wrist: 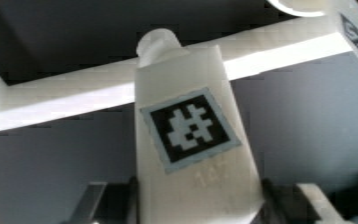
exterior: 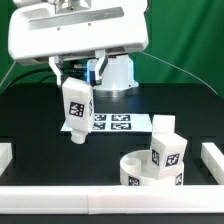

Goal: Assemble stool

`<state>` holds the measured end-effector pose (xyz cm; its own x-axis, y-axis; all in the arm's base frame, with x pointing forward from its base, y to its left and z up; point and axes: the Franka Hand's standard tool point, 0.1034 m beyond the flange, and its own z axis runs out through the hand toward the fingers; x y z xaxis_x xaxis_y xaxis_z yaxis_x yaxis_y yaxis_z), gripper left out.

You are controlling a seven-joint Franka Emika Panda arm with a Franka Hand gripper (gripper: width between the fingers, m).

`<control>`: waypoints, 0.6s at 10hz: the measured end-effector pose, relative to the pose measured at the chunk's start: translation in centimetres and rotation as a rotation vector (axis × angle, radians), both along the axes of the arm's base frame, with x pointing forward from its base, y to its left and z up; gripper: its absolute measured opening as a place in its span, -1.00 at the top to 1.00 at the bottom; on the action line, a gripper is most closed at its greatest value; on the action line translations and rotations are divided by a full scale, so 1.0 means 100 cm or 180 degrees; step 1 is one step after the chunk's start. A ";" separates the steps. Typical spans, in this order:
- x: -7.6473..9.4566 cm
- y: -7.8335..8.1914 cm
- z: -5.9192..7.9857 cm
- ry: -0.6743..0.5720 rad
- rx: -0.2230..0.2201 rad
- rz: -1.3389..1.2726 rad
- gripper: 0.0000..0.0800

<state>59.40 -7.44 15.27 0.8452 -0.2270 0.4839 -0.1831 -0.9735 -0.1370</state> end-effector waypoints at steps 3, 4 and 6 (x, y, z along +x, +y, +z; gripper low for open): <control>0.002 0.038 -0.003 -0.0002 0.0309 -0.0029 0.20; 0.003 0.052 -0.002 0.0061 0.0419 -0.0048 0.20; 0.002 0.053 -0.002 0.0160 0.0456 -0.0005 0.20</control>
Offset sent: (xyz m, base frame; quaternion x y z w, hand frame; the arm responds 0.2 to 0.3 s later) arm 0.0009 0.0434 0.0030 0.0056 -0.0446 0.0377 0.9983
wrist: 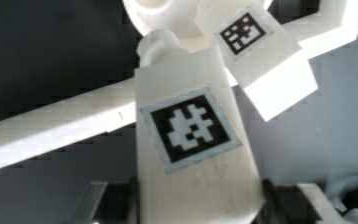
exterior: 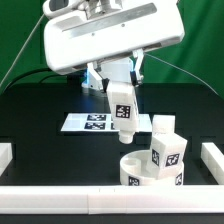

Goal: Assemble stool

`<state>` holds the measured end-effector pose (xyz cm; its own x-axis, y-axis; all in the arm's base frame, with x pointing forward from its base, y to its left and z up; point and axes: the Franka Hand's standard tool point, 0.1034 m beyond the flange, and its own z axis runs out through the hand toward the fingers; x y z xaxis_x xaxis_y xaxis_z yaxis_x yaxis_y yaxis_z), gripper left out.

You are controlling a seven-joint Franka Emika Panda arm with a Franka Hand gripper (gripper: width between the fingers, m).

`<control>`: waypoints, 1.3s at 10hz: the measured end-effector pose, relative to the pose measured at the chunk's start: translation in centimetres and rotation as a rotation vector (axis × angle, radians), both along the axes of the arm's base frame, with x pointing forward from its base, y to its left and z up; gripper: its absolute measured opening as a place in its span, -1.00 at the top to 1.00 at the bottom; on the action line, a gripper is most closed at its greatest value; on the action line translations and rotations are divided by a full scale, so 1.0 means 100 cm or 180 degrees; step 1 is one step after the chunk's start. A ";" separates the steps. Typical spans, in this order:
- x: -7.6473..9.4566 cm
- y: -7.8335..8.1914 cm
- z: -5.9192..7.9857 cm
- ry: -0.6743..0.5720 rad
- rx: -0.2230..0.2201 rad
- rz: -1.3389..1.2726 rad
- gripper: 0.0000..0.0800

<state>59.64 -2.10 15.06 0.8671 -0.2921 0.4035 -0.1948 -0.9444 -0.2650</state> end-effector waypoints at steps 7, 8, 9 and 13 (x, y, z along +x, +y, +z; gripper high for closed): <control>-0.004 0.003 -0.016 -0.0034 -0.0070 -0.0030 0.20; -0.003 0.000 -0.019 -0.0064 -0.0111 -0.0059 0.20; -0.004 -0.001 -0.024 -0.0055 -0.0122 -0.0064 0.20; -0.009 0.003 -0.038 0.0005 -0.0095 -0.0090 0.20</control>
Offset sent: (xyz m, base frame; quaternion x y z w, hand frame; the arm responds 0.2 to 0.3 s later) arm 0.0000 0.0000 0.0000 0.0000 0.0000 0.0000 1.0000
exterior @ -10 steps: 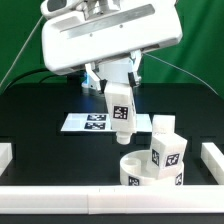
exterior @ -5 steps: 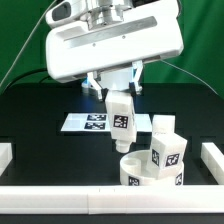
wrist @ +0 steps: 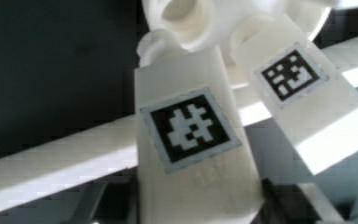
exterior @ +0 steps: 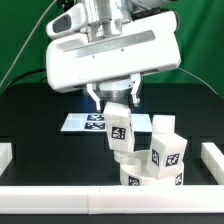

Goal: Assemble stool

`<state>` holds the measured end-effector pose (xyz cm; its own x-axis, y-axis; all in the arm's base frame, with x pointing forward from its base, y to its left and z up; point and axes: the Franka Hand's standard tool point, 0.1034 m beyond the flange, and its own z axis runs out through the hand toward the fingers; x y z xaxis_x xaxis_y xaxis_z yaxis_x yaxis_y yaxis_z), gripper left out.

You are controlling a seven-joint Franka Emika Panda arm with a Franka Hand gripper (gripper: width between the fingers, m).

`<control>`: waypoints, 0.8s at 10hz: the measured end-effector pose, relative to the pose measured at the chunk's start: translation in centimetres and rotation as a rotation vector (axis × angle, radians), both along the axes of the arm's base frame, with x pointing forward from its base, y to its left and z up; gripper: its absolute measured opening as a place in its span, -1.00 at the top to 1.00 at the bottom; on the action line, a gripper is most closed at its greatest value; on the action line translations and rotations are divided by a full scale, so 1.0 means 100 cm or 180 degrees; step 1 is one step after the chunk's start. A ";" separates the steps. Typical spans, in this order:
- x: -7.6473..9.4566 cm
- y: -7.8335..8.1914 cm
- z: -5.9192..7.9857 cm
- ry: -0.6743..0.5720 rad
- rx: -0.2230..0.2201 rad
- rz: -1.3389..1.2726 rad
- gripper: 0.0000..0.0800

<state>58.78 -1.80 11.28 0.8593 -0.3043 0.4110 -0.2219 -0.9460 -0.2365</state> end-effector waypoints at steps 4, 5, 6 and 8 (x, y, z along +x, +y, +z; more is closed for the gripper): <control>0.000 0.005 -0.002 0.0003 0.0006 0.0007 0.20; 0.000 0.005 -0.002 0.0003 0.0006 0.0007 0.20; 0.000 0.006 -0.002 -0.0009 -0.0003 -0.0001 0.20; 0.001 0.009 -0.002 -0.0024 -0.0007 -0.0007 0.20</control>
Offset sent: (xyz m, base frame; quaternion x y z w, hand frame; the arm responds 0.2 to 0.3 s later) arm -0.0073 0.0113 -0.0078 0.0124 -0.0078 0.0069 0.9999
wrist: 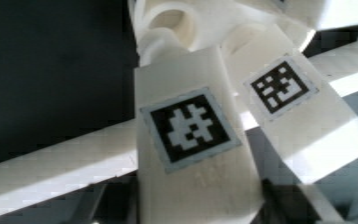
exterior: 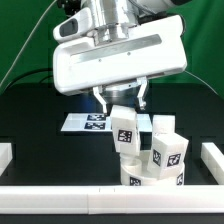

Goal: Assemble stool

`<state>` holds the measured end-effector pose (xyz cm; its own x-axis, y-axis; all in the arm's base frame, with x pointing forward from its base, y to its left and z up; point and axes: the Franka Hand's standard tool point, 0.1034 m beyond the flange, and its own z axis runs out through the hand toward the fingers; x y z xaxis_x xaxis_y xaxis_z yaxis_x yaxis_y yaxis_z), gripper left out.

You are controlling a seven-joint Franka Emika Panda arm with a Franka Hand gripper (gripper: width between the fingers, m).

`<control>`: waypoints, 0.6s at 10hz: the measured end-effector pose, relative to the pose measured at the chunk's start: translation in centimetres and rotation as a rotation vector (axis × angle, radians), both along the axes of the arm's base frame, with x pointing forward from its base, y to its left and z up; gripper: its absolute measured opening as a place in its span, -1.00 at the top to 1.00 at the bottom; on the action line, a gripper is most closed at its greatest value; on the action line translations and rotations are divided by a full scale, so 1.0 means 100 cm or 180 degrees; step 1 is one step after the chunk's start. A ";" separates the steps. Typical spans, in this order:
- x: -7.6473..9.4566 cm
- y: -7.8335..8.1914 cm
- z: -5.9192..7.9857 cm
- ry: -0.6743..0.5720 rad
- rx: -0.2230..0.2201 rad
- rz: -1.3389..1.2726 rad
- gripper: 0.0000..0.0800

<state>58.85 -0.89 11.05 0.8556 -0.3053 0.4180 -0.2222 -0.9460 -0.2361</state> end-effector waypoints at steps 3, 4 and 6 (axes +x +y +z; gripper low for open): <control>0.000 0.010 -0.001 0.0023 0.0049 0.0005 0.20; -0.001 0.012 -0.001 0.0029 0.0062 -0.0007 0.20; -0.001 0.016 -0.003 0.0045 0.0091 -0.0033 0.20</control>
Offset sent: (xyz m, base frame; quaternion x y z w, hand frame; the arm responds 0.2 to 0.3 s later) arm 0.0008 0.0124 -0.0034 0.0066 -0.0174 0.0114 0.9998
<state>58.71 0.74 10.76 0.8581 -0.3259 0.3968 -0.2356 -0.9365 -0.2598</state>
